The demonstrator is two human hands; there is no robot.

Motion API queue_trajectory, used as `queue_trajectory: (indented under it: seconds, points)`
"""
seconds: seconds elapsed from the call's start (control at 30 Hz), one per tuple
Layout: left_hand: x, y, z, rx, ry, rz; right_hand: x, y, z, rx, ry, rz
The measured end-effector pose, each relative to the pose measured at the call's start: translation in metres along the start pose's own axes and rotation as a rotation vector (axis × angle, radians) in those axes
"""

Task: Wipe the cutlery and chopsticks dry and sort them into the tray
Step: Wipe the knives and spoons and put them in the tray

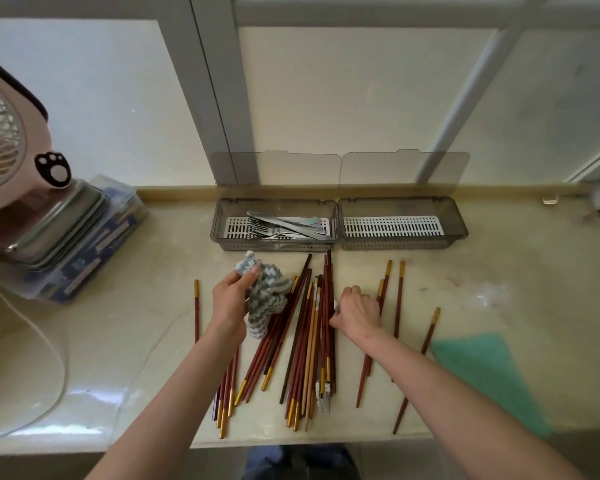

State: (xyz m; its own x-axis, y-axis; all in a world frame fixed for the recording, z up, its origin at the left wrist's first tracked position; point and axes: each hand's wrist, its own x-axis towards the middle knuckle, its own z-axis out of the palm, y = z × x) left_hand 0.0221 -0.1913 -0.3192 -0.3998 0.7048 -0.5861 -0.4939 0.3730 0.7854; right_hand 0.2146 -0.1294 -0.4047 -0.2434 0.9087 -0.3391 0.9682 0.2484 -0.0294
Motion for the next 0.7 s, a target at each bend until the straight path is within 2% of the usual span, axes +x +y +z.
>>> queue_trajectory:
  seconds: [0.47, 0.7]
  points:
    - [-0.0029, 0.0038, -0.0012, -0.009, 0.012, -0.001, 0.0028, 0.0066, 0.0027, -0.062, 0.037, -0.103]
    - [-0.0007, 0.0043, -0.002, -0.005, 0.011, 0.006, 0.0037, 0.0005, 0.0037, 0.192, 0.031, -0.088]
